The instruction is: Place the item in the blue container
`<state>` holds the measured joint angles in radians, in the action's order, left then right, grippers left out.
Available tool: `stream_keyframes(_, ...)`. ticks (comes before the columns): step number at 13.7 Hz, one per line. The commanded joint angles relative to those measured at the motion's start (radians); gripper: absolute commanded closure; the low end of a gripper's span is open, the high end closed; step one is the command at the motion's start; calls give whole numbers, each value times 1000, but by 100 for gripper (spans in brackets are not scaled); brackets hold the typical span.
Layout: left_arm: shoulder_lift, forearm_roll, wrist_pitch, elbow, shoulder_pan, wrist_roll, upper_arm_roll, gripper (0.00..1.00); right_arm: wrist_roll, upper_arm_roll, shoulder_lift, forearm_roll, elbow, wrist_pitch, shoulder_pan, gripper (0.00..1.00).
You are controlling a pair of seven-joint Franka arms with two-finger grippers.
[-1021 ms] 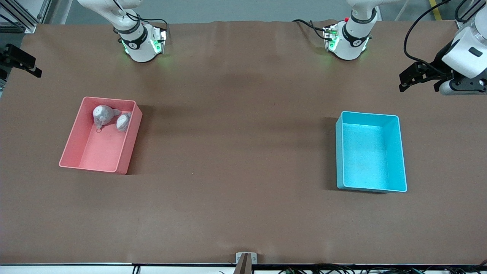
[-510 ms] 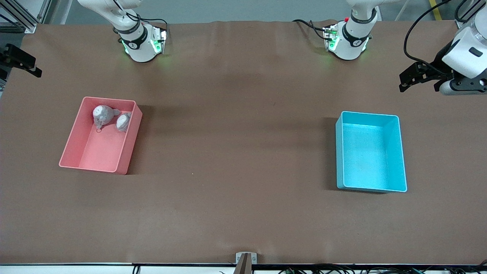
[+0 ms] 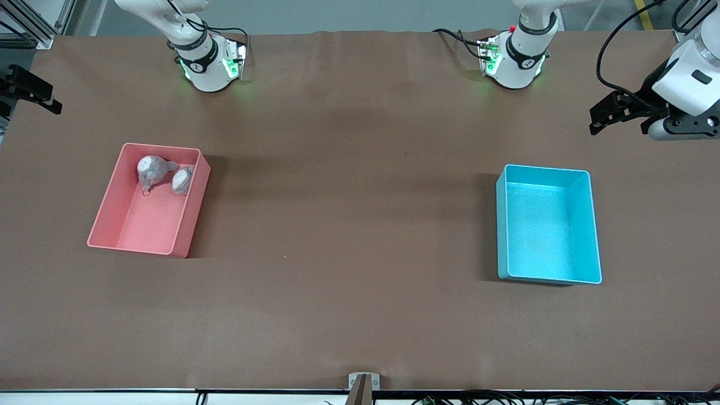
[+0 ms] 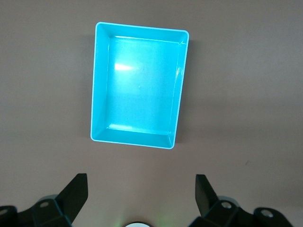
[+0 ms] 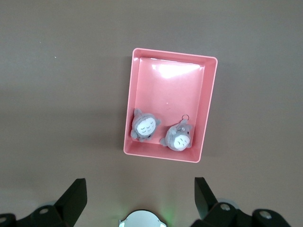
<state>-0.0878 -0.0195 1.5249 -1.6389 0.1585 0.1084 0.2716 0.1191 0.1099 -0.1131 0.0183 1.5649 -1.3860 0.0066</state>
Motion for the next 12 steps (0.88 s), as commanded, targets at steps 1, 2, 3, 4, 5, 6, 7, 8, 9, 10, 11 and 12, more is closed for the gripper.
stream_keyframes(1, -6, 20, -11, -2, 1, 2, 6, 0, 5, -9, -14, 2, 11, 4, -17, 0)
stream_keyframes(2, -6, 18, -11, -1, 1, -1, 6, 0, 4, -9, -14, 0, 7, 4, -17, 0)
stream_keyframes(3, -6, 18, -11, -1, 0, -1, 6, 0, 1, -9, -14, 0, 3, 5, -17, 0)
stream_keyframes(4, -6, 20, -11, -1, 0, -1, 6, 0, -1, -9, -8, 0, 1, 5, -19, 0)
stream_keyframes(5, -6, 18, -11, -2, 0, -1, 6, 0, 1, -7, -1, -1, -2, -2, -20, 0)
stream_keyframes(6, -6, 18, -11, -2, 1, -1, 11, 0, 5, -6, 10, -5, -3, -4, -22, 0)
stream_keyframes(7, -6, 18, -11, -2, 1, -1, 12, 0, 7, -4, 12, -3, -8, -2, -28, 0)
stream_keyframes(8, -6, 18, -11, -4, 1, -1, 12, 0, 7, -3, 12, 0, -8, -2, -40, 0)
stream_keyframes(9, -6, 18, -11, -6, 1, -1, 12, 0, 8, -3, 12, 3, -8, -4, -40, 0)
stream_keyframes(10, -6, 18, -11, -7, 1, -1, 14, 0, 10, -3, 18, 0, -8, -10, -40, 0)
stream_keyframes(11, -6, 18, -11, -7, 1, -1, 12, 0, 10, -3, 27, 0, -8, -28, -42, 0)
stream_keyframes(12, -6, 18, -11, -7, 1, -1, 12, 0, 10, -3, 35, 0, -8, -48, -45, 0)
